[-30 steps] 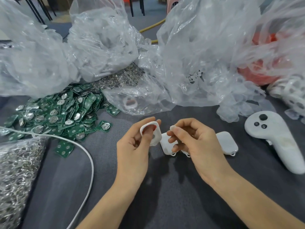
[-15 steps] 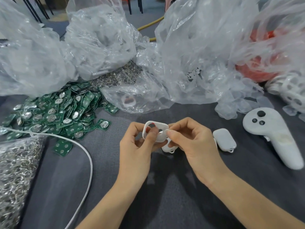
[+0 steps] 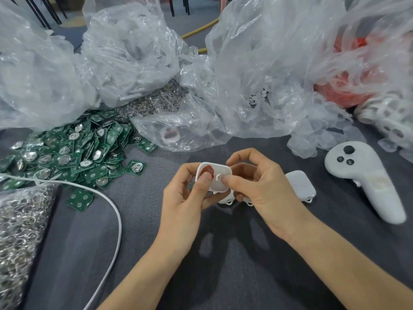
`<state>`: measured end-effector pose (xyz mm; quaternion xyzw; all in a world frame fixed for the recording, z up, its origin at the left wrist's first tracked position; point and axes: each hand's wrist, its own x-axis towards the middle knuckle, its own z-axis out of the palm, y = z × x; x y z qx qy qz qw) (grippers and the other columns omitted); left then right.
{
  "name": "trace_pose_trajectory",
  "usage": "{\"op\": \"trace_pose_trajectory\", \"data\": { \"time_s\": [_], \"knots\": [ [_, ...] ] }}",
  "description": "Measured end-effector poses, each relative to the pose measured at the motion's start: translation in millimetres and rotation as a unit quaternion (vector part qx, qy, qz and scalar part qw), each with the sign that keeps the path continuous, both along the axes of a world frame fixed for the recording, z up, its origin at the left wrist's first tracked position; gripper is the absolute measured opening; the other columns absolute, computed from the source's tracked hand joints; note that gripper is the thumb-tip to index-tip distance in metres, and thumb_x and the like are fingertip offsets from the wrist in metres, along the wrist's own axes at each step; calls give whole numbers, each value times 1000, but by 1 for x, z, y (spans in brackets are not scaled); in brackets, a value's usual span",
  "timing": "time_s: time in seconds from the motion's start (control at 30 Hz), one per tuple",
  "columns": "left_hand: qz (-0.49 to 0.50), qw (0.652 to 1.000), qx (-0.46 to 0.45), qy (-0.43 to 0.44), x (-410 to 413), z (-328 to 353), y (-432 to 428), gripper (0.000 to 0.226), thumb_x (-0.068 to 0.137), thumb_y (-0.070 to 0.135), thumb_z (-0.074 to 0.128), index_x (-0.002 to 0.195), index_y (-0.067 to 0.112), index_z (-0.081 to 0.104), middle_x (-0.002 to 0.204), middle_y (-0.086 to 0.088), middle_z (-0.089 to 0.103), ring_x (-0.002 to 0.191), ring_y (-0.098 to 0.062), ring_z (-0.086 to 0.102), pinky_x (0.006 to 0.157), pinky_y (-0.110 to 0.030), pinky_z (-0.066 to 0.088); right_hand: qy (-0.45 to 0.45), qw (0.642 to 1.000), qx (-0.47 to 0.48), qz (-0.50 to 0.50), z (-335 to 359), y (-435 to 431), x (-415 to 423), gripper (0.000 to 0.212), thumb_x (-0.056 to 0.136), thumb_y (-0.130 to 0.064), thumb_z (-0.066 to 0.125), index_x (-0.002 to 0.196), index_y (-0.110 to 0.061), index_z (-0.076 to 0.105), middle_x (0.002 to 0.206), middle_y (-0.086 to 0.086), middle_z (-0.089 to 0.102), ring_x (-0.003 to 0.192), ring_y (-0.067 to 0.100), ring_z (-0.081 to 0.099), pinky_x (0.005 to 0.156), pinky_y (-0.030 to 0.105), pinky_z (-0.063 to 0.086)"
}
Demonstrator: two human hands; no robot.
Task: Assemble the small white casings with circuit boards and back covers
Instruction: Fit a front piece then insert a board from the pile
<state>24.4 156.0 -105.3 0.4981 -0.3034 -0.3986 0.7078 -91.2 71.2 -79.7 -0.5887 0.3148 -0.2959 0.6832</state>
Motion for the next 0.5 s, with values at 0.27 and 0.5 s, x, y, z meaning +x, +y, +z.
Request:
{"op": "trace_pose_trajectory", "data": {
  "time_s": [0.27, 0.5],
  "knots": [
    [-27, 1000, -5, 0, -2, -3, 0, 15, 82, 12, 62, 97, 10, 63, 101, -14, 70, 95, -28, 69, 78, -33, 56, 17, 996, -78, -26, -2, 1, 2, 22, 81, -2, 69, 86, -20, 59, 66, -7, 63, 53, 3, 53, 48, 15, 42],
    [-14, 993, 0, -120, -8, -3, 2, 20, 86, 8, 65, 96, 25, 66, 95, -1, 73, 86, -17, 72, 74, -22, 56, 102, 981, -154, -49, -4, -1, 1, 25, 80, -3, 68, 82, -23, 52, 68, -1, 60, 55, 11, 51, 51, 25, 46]
  ]
}}
